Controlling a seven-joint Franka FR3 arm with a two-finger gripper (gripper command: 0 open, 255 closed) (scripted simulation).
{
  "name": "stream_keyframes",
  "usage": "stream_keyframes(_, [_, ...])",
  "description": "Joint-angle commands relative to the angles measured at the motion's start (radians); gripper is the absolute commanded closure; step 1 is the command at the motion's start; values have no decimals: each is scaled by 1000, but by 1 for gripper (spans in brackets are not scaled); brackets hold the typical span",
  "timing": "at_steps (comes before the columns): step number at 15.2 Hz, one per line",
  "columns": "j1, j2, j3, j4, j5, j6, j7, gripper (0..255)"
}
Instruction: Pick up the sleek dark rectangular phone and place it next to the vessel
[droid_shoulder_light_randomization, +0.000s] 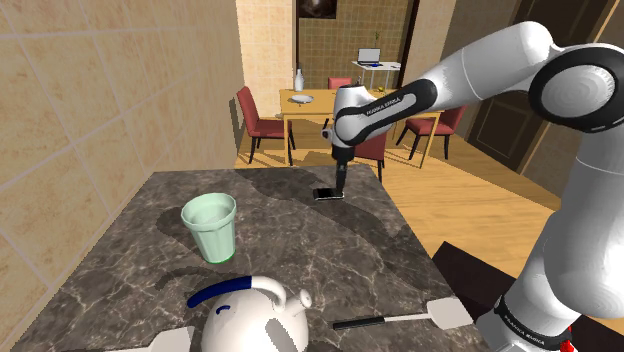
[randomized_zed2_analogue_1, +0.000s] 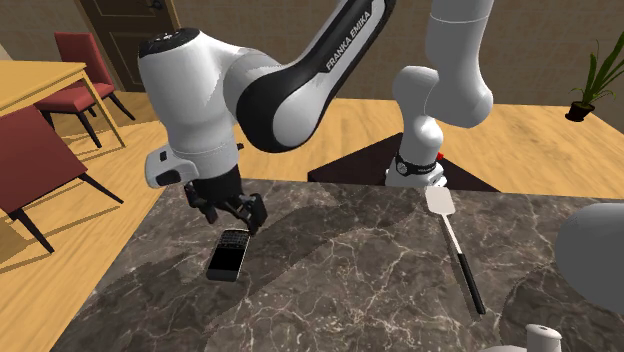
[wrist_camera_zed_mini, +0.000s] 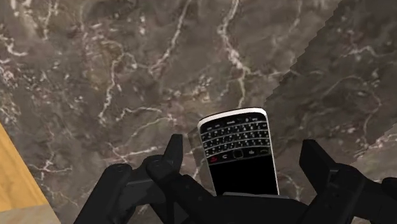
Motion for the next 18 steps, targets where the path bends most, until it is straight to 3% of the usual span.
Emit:
stream_keyframes(1, [-1,21,1,-2,4,23,-7,0])
stream_keyframes(5, [-2,53,3,-24,10,78,-11,0])
stream_keyframes(13, [-2,53,3,-24,10,78,-11,0])
stream_keyframes(14, [-2,53,3,-24,10,78,-11,255])
stream_keyframes(18, [-2,53,3,-24,10,78,-11,255])
